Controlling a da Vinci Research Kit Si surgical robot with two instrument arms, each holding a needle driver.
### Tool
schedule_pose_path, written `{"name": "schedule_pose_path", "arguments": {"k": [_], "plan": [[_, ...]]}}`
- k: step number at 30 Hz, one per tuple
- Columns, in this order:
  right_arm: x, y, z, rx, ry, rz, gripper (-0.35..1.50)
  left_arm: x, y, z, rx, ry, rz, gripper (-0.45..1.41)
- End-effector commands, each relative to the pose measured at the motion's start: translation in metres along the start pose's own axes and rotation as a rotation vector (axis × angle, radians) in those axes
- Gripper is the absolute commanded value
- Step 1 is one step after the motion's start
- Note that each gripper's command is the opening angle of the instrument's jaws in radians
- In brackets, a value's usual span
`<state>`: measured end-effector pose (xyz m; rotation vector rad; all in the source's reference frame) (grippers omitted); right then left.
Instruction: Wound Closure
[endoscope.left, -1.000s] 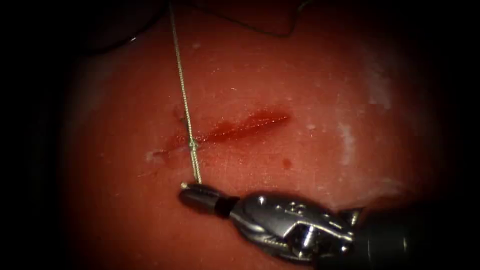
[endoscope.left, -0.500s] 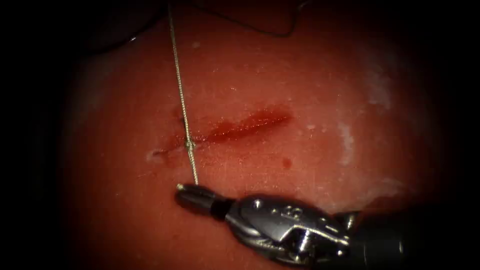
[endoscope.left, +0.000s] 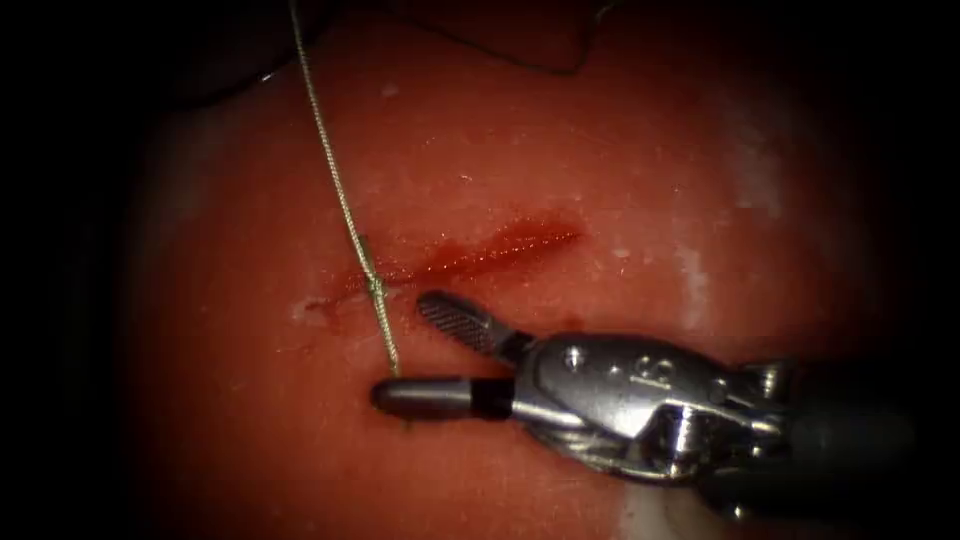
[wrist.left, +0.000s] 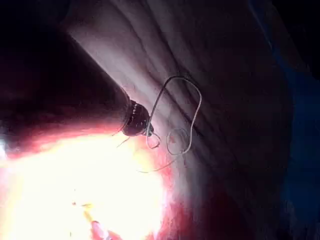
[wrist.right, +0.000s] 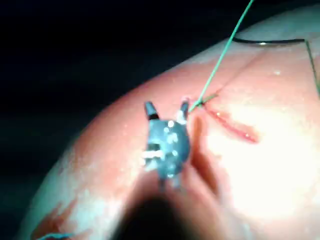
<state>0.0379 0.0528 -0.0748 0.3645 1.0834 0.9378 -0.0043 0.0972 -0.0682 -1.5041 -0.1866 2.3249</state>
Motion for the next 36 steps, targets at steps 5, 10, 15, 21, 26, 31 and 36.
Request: {"name": "schedule_pose_path", "arguments": {"k": [5,10,15,21,26,31,36], "plan": [[0.0009,0.0022,0.0042,-0.012,0.011,0.002,1.30,0.0028,0.0023,-0.0007,-0.027,0.044,-0.021,-0.35],[0.0009,0.0040,0.0070,-0.032,0.019,-0.004,1.35,0.0053,0.0041,-0.0014,-0.046,0.064,-0.037,-0.35],[0.0005,0.0045,0.0087,-0.046,0.018,-0.009,1.40,0.0064,0.0052,-0.0014,-0.058,0.075,-0.039,-0.35],[0.0008,0.0038,0.0102,-0.025,0.013,-0.006,1.40,0.0064,0.0058,-0.0012,-0.064,0.078,-0.034,-0.35],[0.0015,0.0031,0.0111,0.019,-0.005,-0.023,1.40,0.0066,0.0063,-0.0012,-0.066,0.079,-0.034,-0.35],[0.0015,0.0025,0.0119,0.021,-0.003,-0.025,1.38,0.0072,0.0069,-0.0016,-0.067,0.090,-0.037,-0.35],[0.0011,0.0019,0.0124,0.023,-0.003,-0.028,1.31,0.0078,0.0068,-0.0017,-0.068,0.101,-0.042,-0.35]]}}
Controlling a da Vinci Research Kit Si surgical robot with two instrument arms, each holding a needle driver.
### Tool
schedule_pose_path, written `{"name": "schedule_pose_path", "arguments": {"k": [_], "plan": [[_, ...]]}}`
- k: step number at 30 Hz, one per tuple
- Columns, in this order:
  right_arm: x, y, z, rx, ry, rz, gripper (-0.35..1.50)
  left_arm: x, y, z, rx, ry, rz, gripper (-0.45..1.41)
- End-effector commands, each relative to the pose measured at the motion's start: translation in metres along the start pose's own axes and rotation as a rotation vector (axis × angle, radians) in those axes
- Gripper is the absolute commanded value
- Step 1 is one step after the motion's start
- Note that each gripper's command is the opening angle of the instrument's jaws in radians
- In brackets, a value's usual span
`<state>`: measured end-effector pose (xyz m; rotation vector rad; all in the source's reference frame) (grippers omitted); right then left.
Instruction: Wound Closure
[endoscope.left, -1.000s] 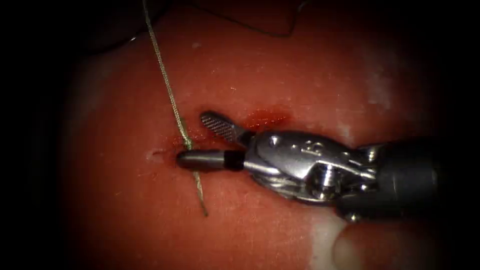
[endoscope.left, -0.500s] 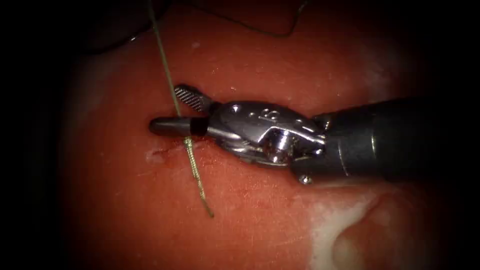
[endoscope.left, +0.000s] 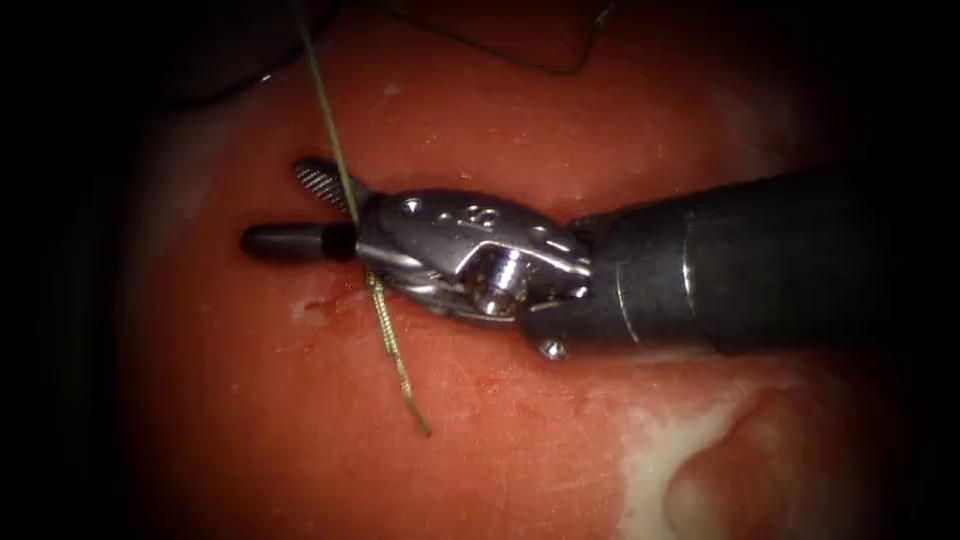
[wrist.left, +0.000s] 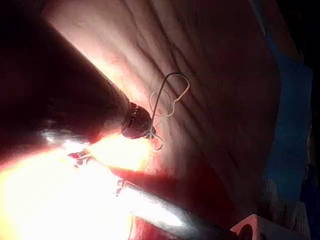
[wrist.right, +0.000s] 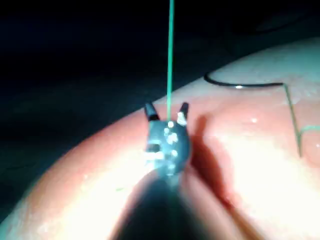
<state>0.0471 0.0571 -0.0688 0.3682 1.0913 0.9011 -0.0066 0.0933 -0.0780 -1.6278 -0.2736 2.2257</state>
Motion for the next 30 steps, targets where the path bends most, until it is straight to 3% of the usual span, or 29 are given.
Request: {"name": "schedule_pose_path", "arguments": {"k": [1,4,6,7,8,10,21,23,24,25,30], "plan": [[-0.0001,-0.0004,0.0008,0.002,0.002,-0.001,1.31,-0.0001,-0.0003,0.0007,0.001,0.002,0.001,-0.35],[0.0000,-0.0002,0.0008,0.002,0.002,-0.001,1.21,-0.0001,-0.0001,0.0007,-0.001,0.003,0.001,-0.35],[0.0001,-0.0002,0.0008,0.005,0.010,-0.007,1.03,0.0000,0.0000,0.0007,-0.002,0.003,0.002,-0.35],[0.0001,-0.0003,0.0007,0.008,0.018,-0.020,0.83,0.0000,0.0001,0.0007,-0.002,0.003,0.002,-0.35],[0.0003,-0.0003,0.0006,0.013,0.033,-0.043,0.24,0.0000,0.0003,0.0008,-0.003,0.004,0.003,-0.35],[0.0007,-0.0002,0.0005,0.016,0.052,-0.060,-0.35,0.0000,0.0005,0.0008,-0.004,0.004,0.004,-0.35],[0.0020,0.0003,-0.0010,0.082,0.098,-0.186,-0.30,0.0003,0.0015,0.0008,-0.005,0.011,0.005,-0.35],[0.0018,0.0006,-0.0022,0.057,0.102,-0.186,0.68,0.0001,0.0014,0.0008,-0.003,0.009,0.006,-0.35],[0.0017,0.0010,-0.0033,0.037,0.105,-0.185,1.03,0.0000,0.0013,0.0008,0.002,0.007,0.008,-0.35],[0.0015,0.0017,-0.0052,0.025,0.104,-0.185,1.23,-0.0005,0.0010,0.0008,0.011,0.005,0.011,-0.35],[-0.0001,0.0055,-0.0166,-0.085,0.100,-0.173,1.31,-0.0039,-0.0007,0.0032,0.055,-0.010,0.005,-0.35]]}}
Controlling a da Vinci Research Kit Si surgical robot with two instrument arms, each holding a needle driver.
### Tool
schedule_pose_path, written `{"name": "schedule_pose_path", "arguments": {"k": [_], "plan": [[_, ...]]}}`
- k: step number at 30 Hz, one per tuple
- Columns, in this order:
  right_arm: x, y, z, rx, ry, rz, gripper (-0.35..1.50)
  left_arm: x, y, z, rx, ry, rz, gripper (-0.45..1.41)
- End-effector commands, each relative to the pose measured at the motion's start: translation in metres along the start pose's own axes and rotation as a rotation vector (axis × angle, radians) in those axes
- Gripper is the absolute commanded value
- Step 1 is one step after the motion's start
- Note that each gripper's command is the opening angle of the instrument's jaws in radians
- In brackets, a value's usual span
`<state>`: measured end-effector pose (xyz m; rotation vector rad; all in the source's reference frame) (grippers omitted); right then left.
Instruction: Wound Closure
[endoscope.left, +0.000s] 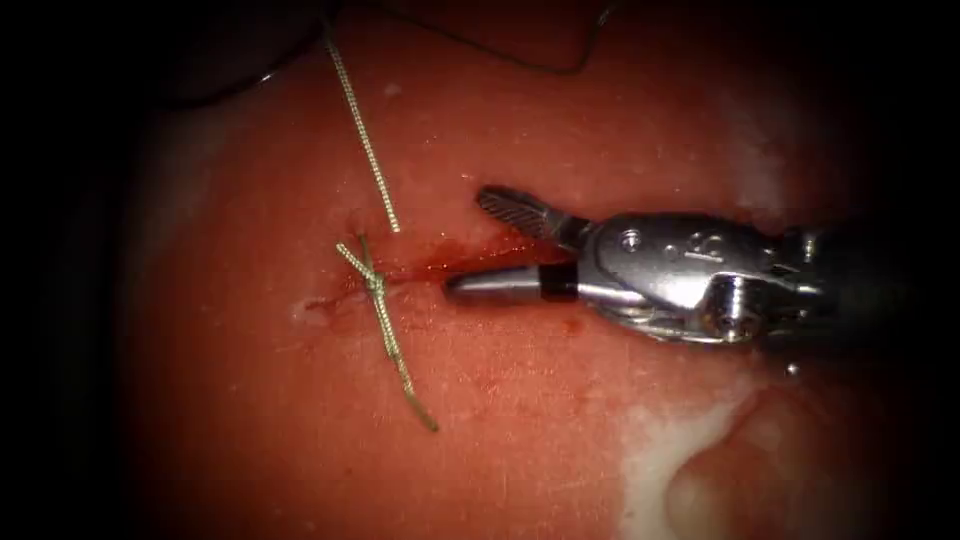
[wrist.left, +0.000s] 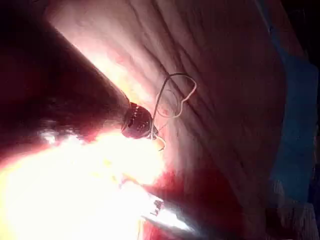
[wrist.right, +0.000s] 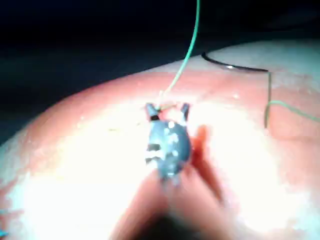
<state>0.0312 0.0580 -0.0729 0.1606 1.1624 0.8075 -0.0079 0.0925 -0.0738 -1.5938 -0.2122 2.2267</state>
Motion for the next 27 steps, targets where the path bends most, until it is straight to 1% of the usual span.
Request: {"name": "schedule_pose_path", "arguments": {"k": [1,5,6,9,10,11,12,13,14,19,20,21,22,23,24,25,26,27], "plan": [[-0.0008,0.0014,-0.0031,-0.026,-0.005,0.011,1.31,-0.0013,-0.0001,0.0021,0.021,-0.006,-0.014,-0.35],[-0.0012,0.0026,-0.0071,-0.055,-0.006,0.020,1.33,-0.0028,-0.0002,0.0052,0.019,0.000,-0.023,-0.35],[-0.0017,0.0027,-0.0084,-0.072,-0.005,0.022,1.33,-0.0032,-0.0004,0.0068,0.014,0.004,-0.030,-0.35],[-0.0025,0.0022,-0.0095,-0.103,-0.002,0.024,1.33,-0.0034,-0.0006,0.0094,0.008,0.015,-0.038,-0.35],[-0.0029,0.0020,-0.0097,-0.115,0.000,0.024,1.33,-0.0033,-0.0008,0.0102,0.006,0.020,-0.042,-0.35],[-0.0037,0.0012,-0.0096,-0.104,0.002,0.024,1.33,-0.0031,-0.0012,0.0120,-0.001,0.036,-0.050,-0.35],[-0.0041,0.0009,-0.0095,-0.100,0.003,0.023,1.33,-0.0030,-0.0015,0.0127,0.000,0.044,-0.055,-0.35],[-0.0045,0.0005,-0.0093,-0.094,-0.001,0.027,1.33,-0.0028,-0.0018,0.0134,-0.001,0.049,-0.054,-0.35],[-0.0050,0.0001,-0.0087,-0.091,-0.004,0.029,1.33,-0.0026,-0.0025,0.0149,-0.001,0.058,-0.056,-0.35],[-0.0052,-0.0006,-0.0074,-0.077,-0.003,0.034,1.33,-0.0041,-0.0040,0.0187,-0.005,0.061,-0.075,-0.35],[-0.0052,-0.0008,-0.0073,-0.074,-0.003,0.034,1.33,-0.0048,-0.0043,0.0195,-0.005,0.060,-0.085,-0.16],[-0.0052,-0.0009,-0.0073,-0.074,-0.003,0.034,1.33,-0.0053,-0.0046,0.0200,0.005,0.056,-0.108,-0.06],[-0.0052,-0.0011,-0.0073,-0.072,-0.003,0.033,1.33,-0.0062,-0.0049,0.0203,0.031,0.046,-0.168,0.26],[-0.0052,-0.0013,-0.0074,-0.071,-0.004,0.033,1.33,-0.0066,-0.0050,0.0196,0.035,0.044,-0.193,0.41],[-0.0052,-0.0013,-0.0074,-0.071,-0.004,0.033,1.33,-0.0067,-0.0050,0.0187,0.037,0.039,-0.210,0.51],[-0.0052,-0.0014,-0.0072,-0.070,-0.003,0.039,1.33,-0.0066,-0.0046,0.0170,0.042,0.028,-0.229,0.62],[-0.0051,-0.0015,-0.0070,-0.068,-0.003,0.040,1.33,-0.0065,-0.0044,0.0161,0.043,0.017,-0.236,0.67],[-0.0051,-0.0016,-0.0067,-0.065,-0.003,0.041,1.35,-0.0065,-0.0037,0.0144,0.043,0.003,-0.236,0.74]]}}
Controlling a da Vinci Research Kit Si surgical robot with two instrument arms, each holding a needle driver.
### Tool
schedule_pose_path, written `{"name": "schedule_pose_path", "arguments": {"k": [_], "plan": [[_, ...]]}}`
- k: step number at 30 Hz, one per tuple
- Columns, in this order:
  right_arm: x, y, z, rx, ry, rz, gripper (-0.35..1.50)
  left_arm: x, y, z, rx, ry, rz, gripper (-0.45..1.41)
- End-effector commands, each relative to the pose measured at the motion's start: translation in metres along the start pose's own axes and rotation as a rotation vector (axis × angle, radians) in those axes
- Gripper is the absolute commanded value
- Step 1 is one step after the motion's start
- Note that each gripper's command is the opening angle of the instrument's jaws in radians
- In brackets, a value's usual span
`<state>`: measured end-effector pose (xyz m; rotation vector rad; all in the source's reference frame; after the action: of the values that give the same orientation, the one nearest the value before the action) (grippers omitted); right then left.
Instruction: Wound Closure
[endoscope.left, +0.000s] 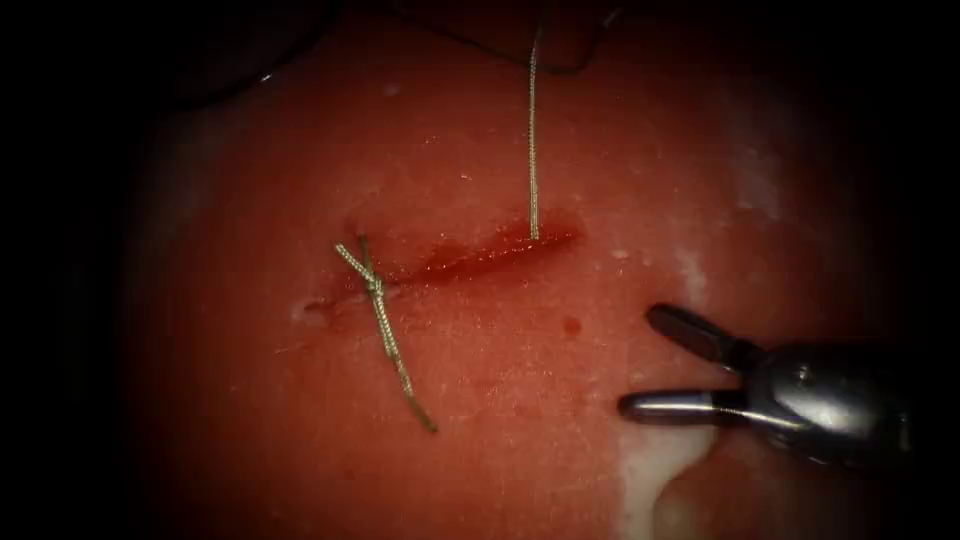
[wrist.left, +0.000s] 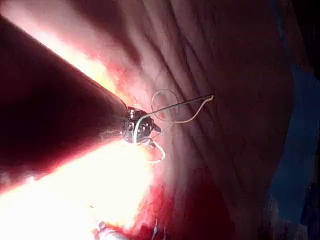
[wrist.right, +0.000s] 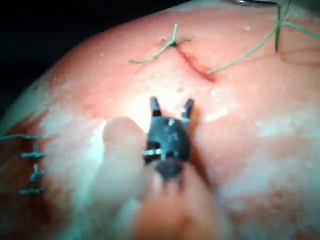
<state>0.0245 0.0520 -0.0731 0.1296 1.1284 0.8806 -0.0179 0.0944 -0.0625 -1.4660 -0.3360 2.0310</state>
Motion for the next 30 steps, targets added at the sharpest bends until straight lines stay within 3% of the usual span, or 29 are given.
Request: {"name": "schedule_pose_path", "arguments": {"k": [1,7,13,17,22,26,30], "plan": [[-0.0003,-0.0007,0.0010,0.007,0.001,0.001,1.36,-0.0004,0.0004,-0.0007,-0.007,-0.011,0.008,0.78],[0.0005,-0.0018,0.0015,0.041,-0.005,0.008,1.36,-0.0041,0.0063,-0.0107,-0.045,-0.144,0.064,0.78],[0.0011,-0.0019,0.0016,0.055,-0.008,0.012,1.36,-0.0090,0.0130,-0.0163,-0.048,-0.211,0.242,0.78],[0.0016,-0.0026,0.0017,0.074,-0.002,0.016,1.36,-0.0123,0.0164,-0.0159,-0.018,-0.219,0.307,0.72],[0.0027,-0.0037,0.0022,0.183,0.002,0.015,1.30,-0.0156,0.0203,-0.0134,0.033,-0.227,0.321,0.71],[0.0037,-0.0039,0.0024,0.193,0.000,-0.043,1.28,-0.0179,0.0216,-0.0115,0.072,-0.264,0.347,0.71],[0.0038,-0.0038,0.0025,0.190,0.001,-0.072,1.28,-0.0193,0.0223,-0.0091,0.164,-0.299,0.352,0.71]]}}
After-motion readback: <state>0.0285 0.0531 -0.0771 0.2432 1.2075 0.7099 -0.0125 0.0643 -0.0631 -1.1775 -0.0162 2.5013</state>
